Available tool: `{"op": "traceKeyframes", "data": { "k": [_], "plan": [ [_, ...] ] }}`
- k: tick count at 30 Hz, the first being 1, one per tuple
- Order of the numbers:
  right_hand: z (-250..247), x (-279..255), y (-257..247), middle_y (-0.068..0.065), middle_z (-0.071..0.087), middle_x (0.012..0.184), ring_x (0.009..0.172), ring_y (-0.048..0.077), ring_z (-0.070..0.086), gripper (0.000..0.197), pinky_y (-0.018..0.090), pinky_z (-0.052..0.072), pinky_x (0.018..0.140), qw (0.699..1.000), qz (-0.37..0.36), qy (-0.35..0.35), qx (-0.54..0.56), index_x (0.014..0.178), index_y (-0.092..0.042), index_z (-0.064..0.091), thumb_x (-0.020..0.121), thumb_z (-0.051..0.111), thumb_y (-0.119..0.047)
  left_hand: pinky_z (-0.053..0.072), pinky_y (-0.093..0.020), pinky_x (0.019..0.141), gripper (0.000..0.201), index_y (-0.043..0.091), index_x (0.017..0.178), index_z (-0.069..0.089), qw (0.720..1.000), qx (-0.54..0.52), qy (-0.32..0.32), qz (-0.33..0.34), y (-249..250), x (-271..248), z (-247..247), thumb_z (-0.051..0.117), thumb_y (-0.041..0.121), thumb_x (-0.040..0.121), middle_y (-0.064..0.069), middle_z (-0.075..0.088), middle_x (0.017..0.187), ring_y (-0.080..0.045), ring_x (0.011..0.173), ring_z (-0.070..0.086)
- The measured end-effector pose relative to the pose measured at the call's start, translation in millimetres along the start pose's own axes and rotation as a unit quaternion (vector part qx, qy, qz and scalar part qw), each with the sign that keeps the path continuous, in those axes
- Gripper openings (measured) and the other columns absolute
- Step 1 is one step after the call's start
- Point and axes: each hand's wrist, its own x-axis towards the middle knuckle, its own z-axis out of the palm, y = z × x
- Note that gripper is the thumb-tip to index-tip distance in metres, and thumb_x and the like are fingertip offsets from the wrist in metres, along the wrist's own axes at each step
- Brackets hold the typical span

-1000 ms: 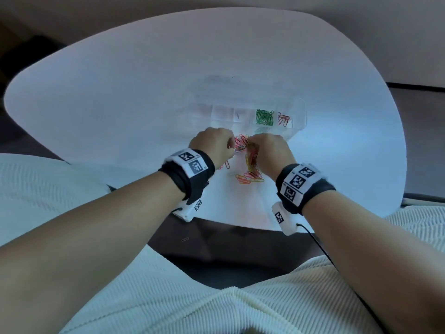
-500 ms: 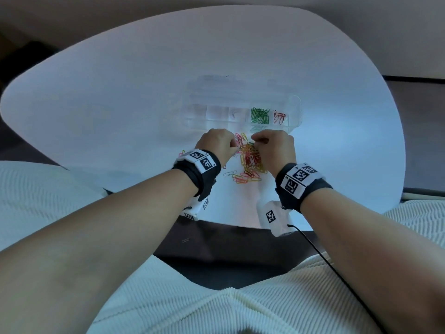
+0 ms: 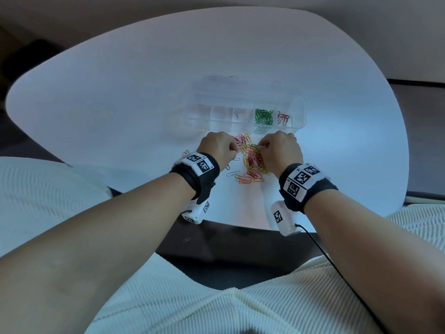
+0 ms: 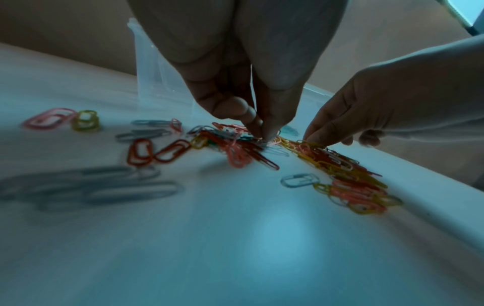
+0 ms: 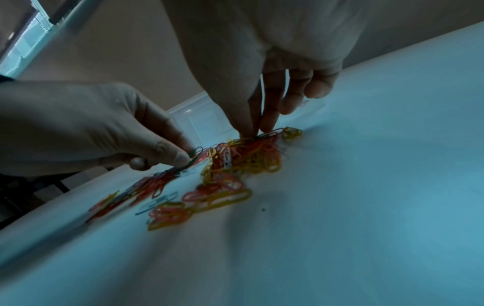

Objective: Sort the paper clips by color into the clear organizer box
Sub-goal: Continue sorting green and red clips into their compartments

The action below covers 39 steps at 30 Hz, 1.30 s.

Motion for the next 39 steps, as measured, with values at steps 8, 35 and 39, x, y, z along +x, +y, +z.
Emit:
{"op": "traceKeyframes", "data": {
  "k": [8, 35, 39],
  "plan": [
    [3, -4, -2, 0.014, 0.061, 0.105, 0.103, 0.036, 0.052, 0.025, 0.041, 0.044, 0.082, 0.999, -0.012, -0.001, -0.04, 0.099, -0.008, 0.069, 0.094, 0.047, -0.019, 0.051, -0.018, 0.065, 0.019, 0.017, 0.095, 0.076, 0.978, -0.193, 0.058, -0.054, -11, -15, 1, 0.067, 0.009, 0.081, 0.004, 0.067, 0.078, -0.007, 0.062, 0.055],
    [-35, -9, 27, 0.006, 0.037, 0.059, 0.05, 0.018, 0.03, 0.022, 0.025, 0.032, 0.047, 0.665, 0.231, -0.167, 0.69, 0.063, -0.009, 0.044, 0.083, 0.037, -0.012, 0.015, -0.016, 0.041, 0.013, 0.015, 0.048, 0.029, 0.669, -0.714, -0.064, -0.197, -5, -23, -42, 0.028, 0.007, 0.057, -0.001, 0.026, 0.048, -0.013, 0.039, 0.02],
    [-32, -4, 24, -0.001, 0.032, 0.051, 0.047, 0.016, 0.022, 0.039, 0.022, 0.022, 0.043, 0.817, 0.199, -0.115, 0.529, 0.054, -0.015, 0.052, 0.091, 0.057, -0.029, 0.018, -0.017, 0.043, 0.025, 0.014, 0.051, 0.042, 0.846, -0.498, -0.008, -0.188, -5, -17, -31, 0.037, 0.007, 0.074, 0.003, 0.031, 0.044, -0.014, 0.036, 0.02]
  ]
}}
